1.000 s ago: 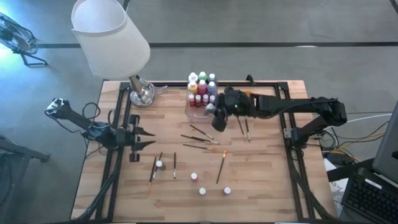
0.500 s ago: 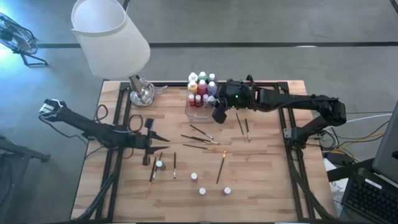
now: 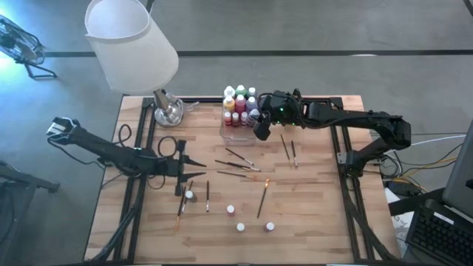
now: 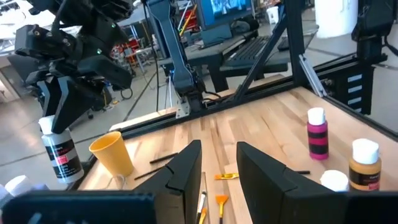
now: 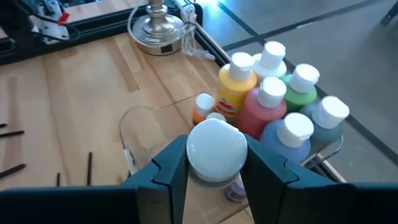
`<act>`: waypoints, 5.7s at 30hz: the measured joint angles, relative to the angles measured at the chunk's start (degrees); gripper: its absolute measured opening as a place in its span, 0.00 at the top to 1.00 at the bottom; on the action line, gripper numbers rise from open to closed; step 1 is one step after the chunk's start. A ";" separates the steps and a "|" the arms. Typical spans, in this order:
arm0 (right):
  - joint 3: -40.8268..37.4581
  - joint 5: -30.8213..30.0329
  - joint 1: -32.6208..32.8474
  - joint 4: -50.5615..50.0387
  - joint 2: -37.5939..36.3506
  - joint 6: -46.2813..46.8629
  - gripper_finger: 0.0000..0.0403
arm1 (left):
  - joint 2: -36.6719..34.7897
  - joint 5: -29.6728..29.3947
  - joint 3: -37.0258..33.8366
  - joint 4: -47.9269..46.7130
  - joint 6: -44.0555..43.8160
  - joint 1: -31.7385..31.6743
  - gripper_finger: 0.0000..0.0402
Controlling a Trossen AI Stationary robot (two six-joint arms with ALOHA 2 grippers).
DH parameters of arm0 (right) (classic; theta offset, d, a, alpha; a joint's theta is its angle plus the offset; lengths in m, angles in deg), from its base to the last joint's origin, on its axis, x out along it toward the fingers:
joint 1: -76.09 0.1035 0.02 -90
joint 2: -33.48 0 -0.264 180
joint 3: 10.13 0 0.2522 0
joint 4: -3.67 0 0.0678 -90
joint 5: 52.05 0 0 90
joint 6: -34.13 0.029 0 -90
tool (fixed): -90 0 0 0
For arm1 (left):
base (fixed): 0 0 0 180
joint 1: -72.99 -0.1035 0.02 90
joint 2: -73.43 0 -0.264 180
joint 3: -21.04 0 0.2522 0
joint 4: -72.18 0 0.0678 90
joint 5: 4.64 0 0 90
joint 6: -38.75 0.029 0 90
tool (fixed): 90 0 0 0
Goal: Pick & Place Paint Supplies
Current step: Put the small gray paint bottle into the bin, then put the small pink paint bottle into the bin
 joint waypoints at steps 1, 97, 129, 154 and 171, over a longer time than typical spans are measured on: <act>-0.55 0.02 -0.31 0.63 0.00 0.01 0.72 | 0.00 0.00 -0.16 -0.03 -0.52 0.00 0.73; -11.35 4.31 -3.97 14.84 12.43 2.22 0.58 | 0.55 0.07 -0.41 -1.96 -2.30 0.02 0.73; -11.10 -7.25 18.89 4.27 -17.74 -0.68 0.67 | 0.55 0.06 -0.41 -2.15 -2.30 0.01 0.73; -11.08 -15.65 45.55 -8.68 -19.47 20.28 0.67 | 0.57 0.06 -0.41 -2.87 -2.30 0.02 0.73; -11.06 -18.95 58.68 -5.15 -11.01 29.51 0.59 | 0.57 0.07 -0.41 -3.11 -2.30 0.02 0.73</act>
